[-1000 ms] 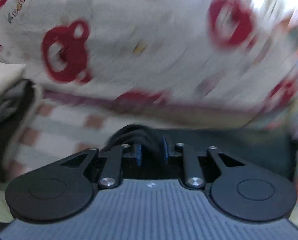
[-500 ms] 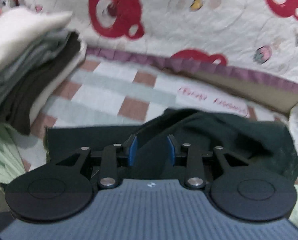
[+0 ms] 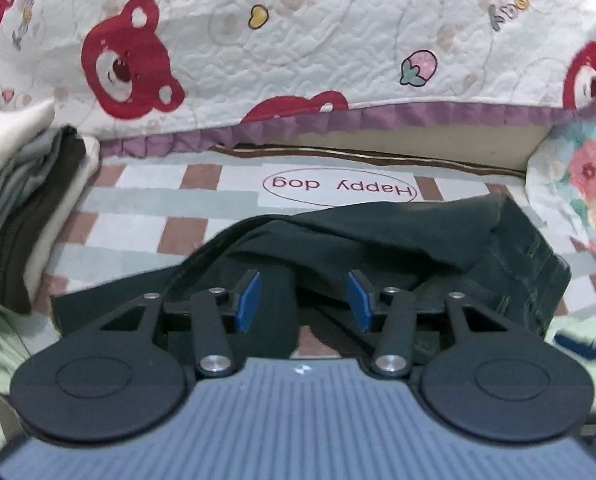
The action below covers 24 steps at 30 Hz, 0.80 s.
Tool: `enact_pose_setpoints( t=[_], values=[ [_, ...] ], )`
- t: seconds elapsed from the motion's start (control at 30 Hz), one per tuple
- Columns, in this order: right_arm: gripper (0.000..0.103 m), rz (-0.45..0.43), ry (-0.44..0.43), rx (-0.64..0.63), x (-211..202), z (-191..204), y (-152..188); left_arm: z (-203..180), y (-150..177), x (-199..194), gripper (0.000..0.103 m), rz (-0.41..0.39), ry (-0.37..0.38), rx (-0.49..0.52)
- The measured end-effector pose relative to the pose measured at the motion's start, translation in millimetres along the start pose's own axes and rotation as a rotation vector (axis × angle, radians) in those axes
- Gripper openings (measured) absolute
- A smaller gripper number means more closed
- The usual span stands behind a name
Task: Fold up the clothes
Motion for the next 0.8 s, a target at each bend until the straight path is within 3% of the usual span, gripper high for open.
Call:
enact_pose_setpoints(
  t=[0.07,0.13,0.2,0.37,0.47,0.5,0.57,0.67,0.7,0.8],
  values=[
    [0.063,-0.063,-0.054,0.031,-9.7,1.0,-1.8,-6.4,-16.1,3.0,0.047,0.004,0.022,-0.026],
    [0.063,-0.108,-0.100,0.055,-16.1,-0.9,-11.2,-10.2,-30.8,-5.3,0.049,-0.053,-0.009,-0.018],
    [0.063,-0.079,-0.105,0.038,-13.4,-3.7,-20.5,-13.6,-44.5,-13.5,0.056,-0.107,-0.042,-0.011],
    [0.063,0.065,-0.164,-0.018,10.6,-8.5,-19.6,-3.3,-35.4,-19.4,0.057,-0.125,-0.156,0.038],
    [0.059,0.130,-0.176,-0.053,26.0,-2.8,-17.8,11.9,-20.9,-13.4,0.057,-0.069,-0.218,0.047],
    [0.040,0.143,-0.174,-0.078,29.3,0.5,-17.2,16.9,-15.3,-13.1,0.057,-0.055,-0.247,0.042],
    [0.013,0.152,-0.179,-0.099,32.6,2.2,-16.2,29.9,-6.0,-14.9,0.057,-0.031,-0.281,0.008],
    [0.013,0.108,-0.162,-0.083,29.0,-8.9,-20.3,44.4,-8.1,-4.4,0.057,0.058,-0.309,-0.051],
    [0.015,0.099,-0.164,-0.063,28.1,-18.0,-23.6,47.0,-13.9,2.3,0.056,0.099,-0.338,-0.083],
    [0.026,0.104,-0.175,-0.071,29.5,-42.8,-34.8,56.6,-23.1,16.3,0.057,0.209,-0.315,-0.103]
  ],
)
Point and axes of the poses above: each gripper's, at about its wrist camera, not at the fingertips, and x roughly the way its jaws point, z to its left, y to its underside, the point moved 1 cm from there along x, roughly the way its jaws point, and after that the axes turned 13 degrees about -y, right-handed, at the moved point
